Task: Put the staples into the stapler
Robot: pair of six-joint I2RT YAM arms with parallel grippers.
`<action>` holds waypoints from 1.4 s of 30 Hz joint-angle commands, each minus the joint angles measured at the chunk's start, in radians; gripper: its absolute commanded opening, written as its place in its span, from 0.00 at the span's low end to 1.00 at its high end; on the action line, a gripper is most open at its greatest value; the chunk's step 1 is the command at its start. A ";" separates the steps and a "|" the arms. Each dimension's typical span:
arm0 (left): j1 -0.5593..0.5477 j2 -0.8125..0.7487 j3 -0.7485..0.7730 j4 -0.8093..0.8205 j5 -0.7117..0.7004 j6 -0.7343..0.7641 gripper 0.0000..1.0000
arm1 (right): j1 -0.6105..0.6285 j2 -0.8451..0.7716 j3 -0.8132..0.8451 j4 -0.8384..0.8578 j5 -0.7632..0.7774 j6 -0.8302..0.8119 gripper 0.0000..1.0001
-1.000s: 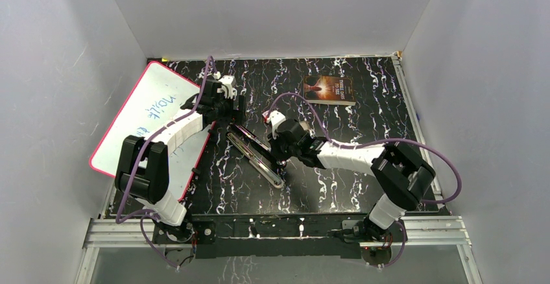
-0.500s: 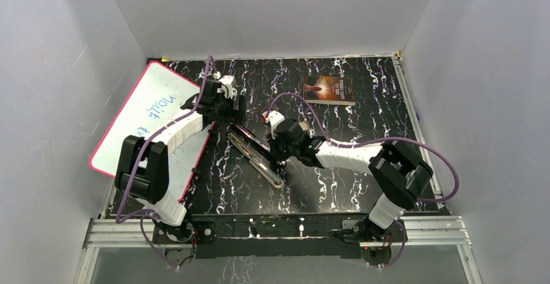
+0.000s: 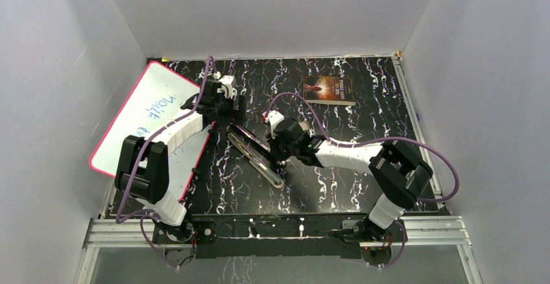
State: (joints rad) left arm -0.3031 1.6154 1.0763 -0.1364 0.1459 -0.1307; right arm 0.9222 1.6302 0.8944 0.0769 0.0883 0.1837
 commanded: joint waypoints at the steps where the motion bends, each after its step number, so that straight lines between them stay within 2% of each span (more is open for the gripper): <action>1: 0.003 -0.008 0.028 -0.014 0.010 0.003 0.91 | -0.006 -0.057 0.016 0.027 -0.003 -0.006 0.00; 8: 0.003 -0.009 0.028 -0.015 0.012 0.003 0.91 | -0.006 -0.075 0.002 0.051 -0.001 -0.007 0.00; 32: 0.004 -0.008 0.028 -0.015 0.012 0.003 0.91 | -0.006 -0.003 0.037 -0.026 0.004 -0.003 0.00; 42: 0.004 -0.006 0.028 -0.014 0.012 0.003 0.91 | -0.006 -0.029 0.031 -0.012 0.000 -0.008 0.00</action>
State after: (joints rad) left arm -0.3031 1.6154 1.0763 -0.1364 0.1459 -0.1307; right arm 0.9222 1.6188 0.8940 0.0540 0.0895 0.1810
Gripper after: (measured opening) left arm 0.916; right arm 0.228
